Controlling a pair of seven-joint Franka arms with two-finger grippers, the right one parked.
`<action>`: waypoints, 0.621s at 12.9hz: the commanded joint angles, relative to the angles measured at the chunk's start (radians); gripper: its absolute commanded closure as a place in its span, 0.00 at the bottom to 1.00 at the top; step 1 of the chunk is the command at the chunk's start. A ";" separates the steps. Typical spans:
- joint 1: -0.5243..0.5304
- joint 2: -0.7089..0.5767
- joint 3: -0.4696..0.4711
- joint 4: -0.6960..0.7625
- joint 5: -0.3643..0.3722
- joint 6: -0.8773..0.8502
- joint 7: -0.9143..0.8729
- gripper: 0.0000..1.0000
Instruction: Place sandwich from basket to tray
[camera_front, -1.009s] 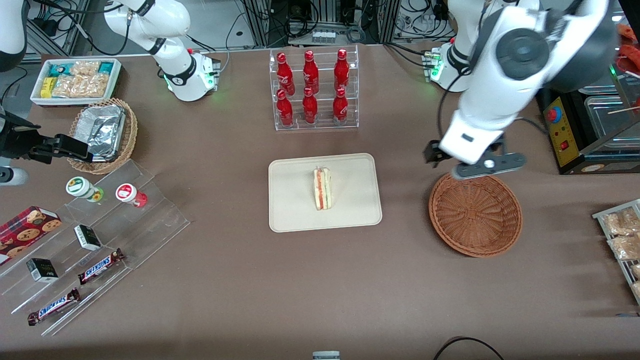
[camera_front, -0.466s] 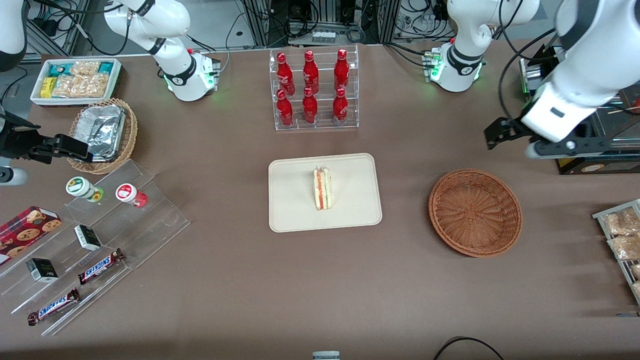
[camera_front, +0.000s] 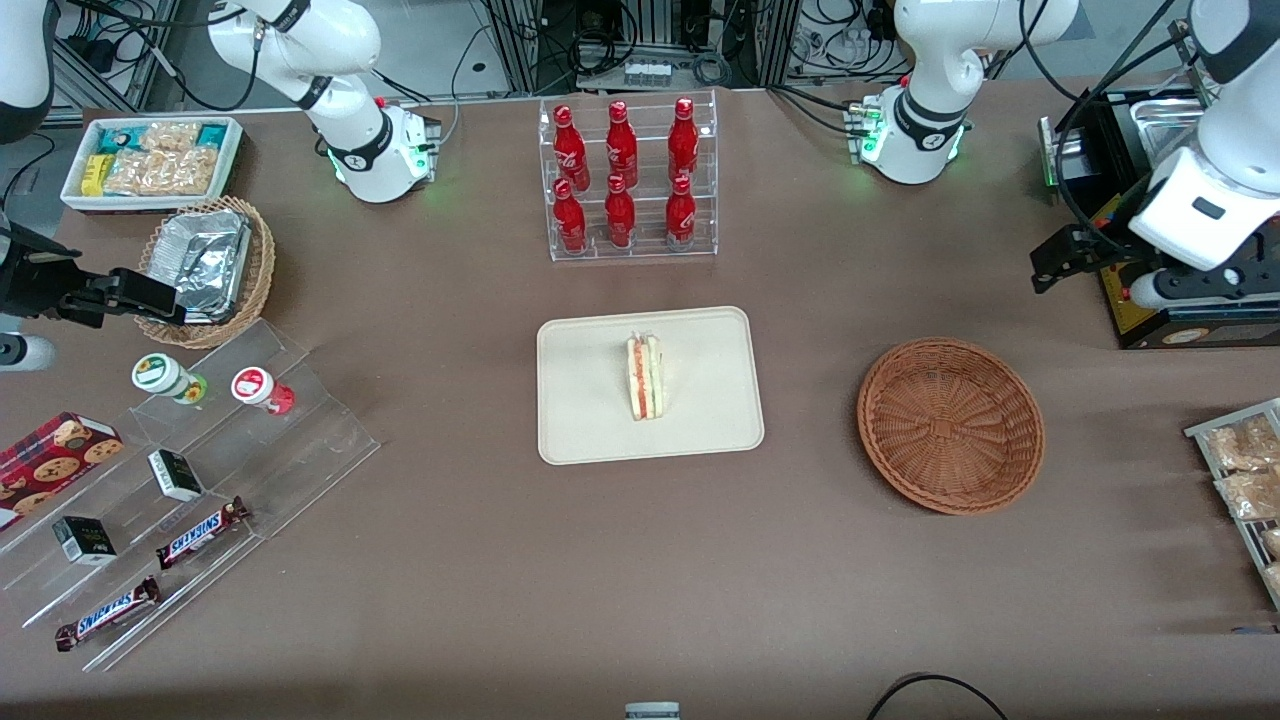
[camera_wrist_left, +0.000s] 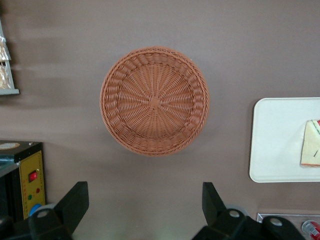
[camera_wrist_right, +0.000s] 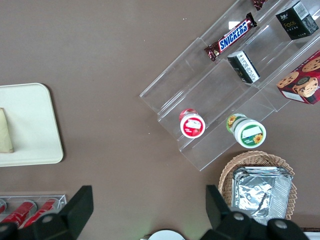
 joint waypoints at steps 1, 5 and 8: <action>0.039 0.084 -0.016 0.108 -0.009 -0.014 0.022 0.00; 0.033 0.158 -0.014 0.229 -0.003 -0.097 0.060 0.00; 0.030 0.149 -0.014 0.223 0.007 -0.124 0.063 0.00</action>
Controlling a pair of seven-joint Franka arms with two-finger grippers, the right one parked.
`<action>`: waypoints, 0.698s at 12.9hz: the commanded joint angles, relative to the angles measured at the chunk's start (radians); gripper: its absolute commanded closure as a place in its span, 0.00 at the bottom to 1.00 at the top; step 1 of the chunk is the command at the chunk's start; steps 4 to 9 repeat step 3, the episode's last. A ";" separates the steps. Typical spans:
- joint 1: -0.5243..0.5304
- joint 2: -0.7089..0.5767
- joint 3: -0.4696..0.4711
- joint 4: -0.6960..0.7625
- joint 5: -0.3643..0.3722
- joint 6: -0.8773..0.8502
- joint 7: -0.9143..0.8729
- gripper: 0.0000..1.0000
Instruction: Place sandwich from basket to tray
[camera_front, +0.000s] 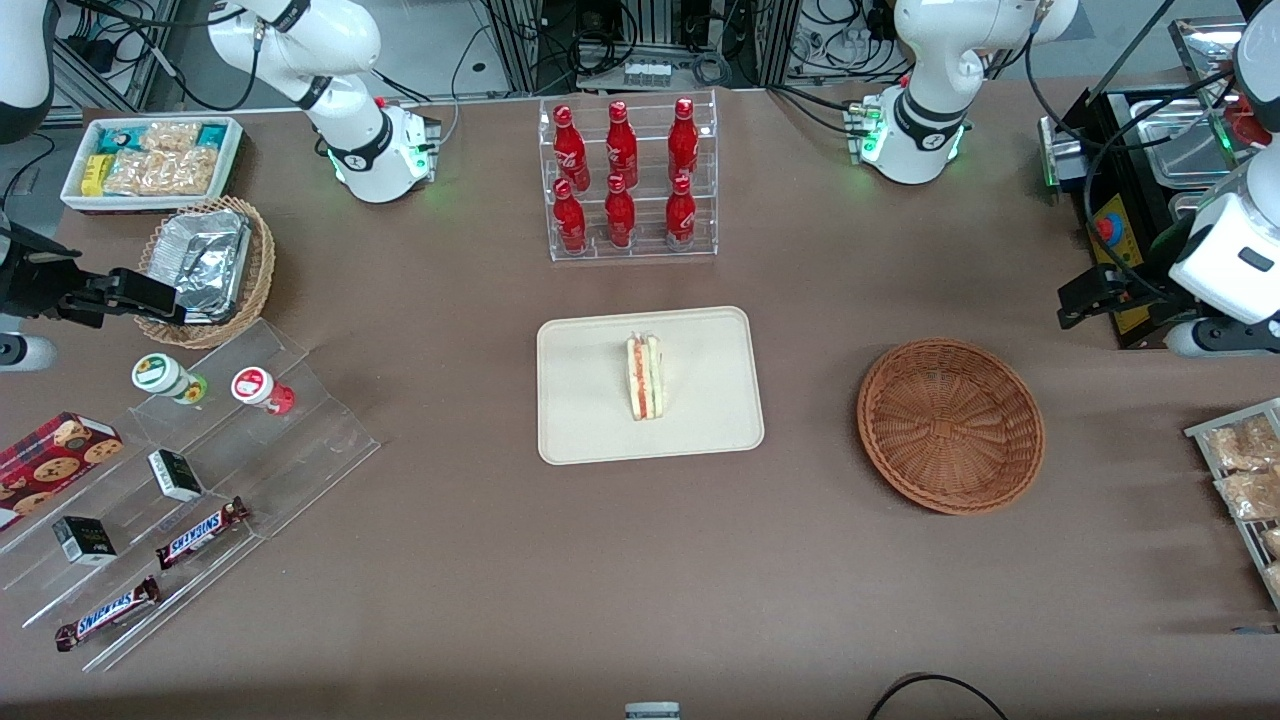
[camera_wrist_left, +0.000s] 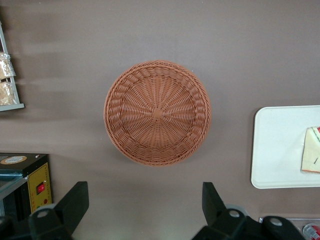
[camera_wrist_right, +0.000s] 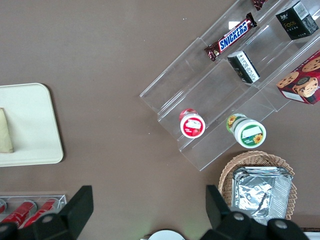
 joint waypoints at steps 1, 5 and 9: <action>0.006 0.003 -0.008 0.023 0.024 -0.055 0.023 0.00; 0.005 -0.020 -0.008 0.000 0.027 -0.066 0.029 0.00; 0.005 -0.020 -0.008 0.000 0.027 -0.066 0.029 0.00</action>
